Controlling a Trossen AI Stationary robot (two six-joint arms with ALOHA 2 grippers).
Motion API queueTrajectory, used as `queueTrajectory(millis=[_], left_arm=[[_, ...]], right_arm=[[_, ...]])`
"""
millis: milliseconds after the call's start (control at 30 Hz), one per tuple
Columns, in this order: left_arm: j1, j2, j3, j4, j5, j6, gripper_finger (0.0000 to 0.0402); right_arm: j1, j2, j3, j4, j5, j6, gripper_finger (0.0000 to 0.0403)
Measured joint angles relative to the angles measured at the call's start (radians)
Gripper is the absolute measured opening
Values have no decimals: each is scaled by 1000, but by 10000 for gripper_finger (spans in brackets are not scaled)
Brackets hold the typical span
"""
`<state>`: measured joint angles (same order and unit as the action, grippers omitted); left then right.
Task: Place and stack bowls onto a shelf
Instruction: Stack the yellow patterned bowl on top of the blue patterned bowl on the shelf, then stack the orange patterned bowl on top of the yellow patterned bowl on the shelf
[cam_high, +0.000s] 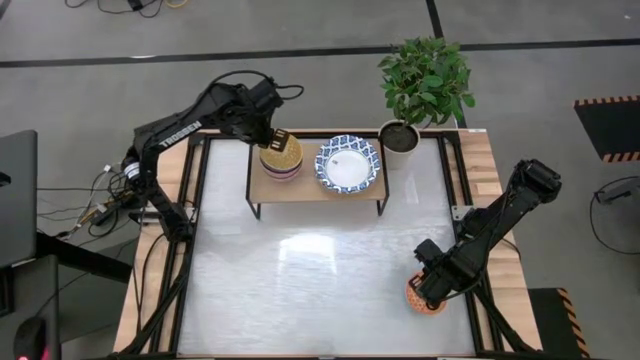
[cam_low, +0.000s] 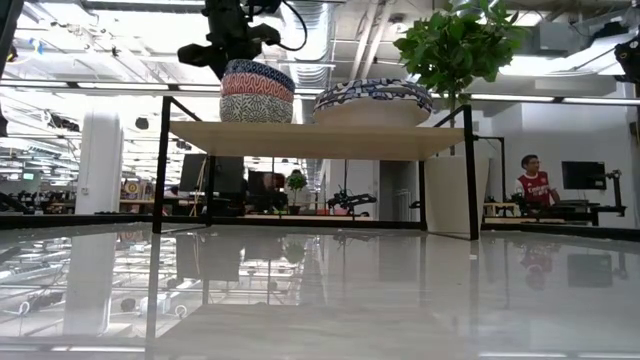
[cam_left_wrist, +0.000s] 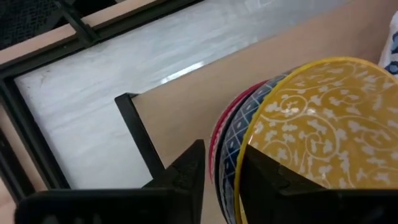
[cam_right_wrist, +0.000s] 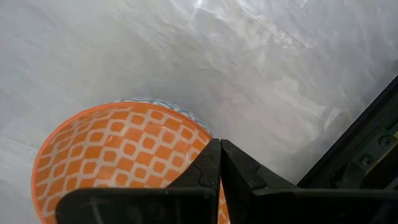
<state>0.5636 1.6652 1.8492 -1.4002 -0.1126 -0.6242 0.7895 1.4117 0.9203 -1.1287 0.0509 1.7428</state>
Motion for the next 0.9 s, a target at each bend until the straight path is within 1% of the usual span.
queueTrajectory(millis=[133, 333, 433, 567, 667, 767, 833, 900], left_arm=[[1, -31, 0, 8, 2, -2, 79], [3, -115, 0, 2, -7, -3, 103], [3, -159, 1, 20, -7, -34, 113], [-3, -161, 1, 33, -7, -41, 117], [-14, -158, 1, 28, -13, 0, 117], [-27, -159, 1, 27, -23, 3, 115], [-32, -166, 0, 24, 7, 24, 111], [-46, -187, 0, 22, 66, 29, 106]], right_arm=[[0, 0, 0, 0, 0, 0, 33], [0, 0, 0, 0, 0, -3, 33], [-1, 0, 0, 0, 0, -21, 33], [-5, 0, 0, 0, 0, -24, 33], [-6, 0, 0, 1, 0, -26, 33], [-9, 0, 0, 1, 0, -43, 33], [-13, 0, 0, 1, 0, -48, 33], [-13, 0, 0, 1, 0, -50, 33]])
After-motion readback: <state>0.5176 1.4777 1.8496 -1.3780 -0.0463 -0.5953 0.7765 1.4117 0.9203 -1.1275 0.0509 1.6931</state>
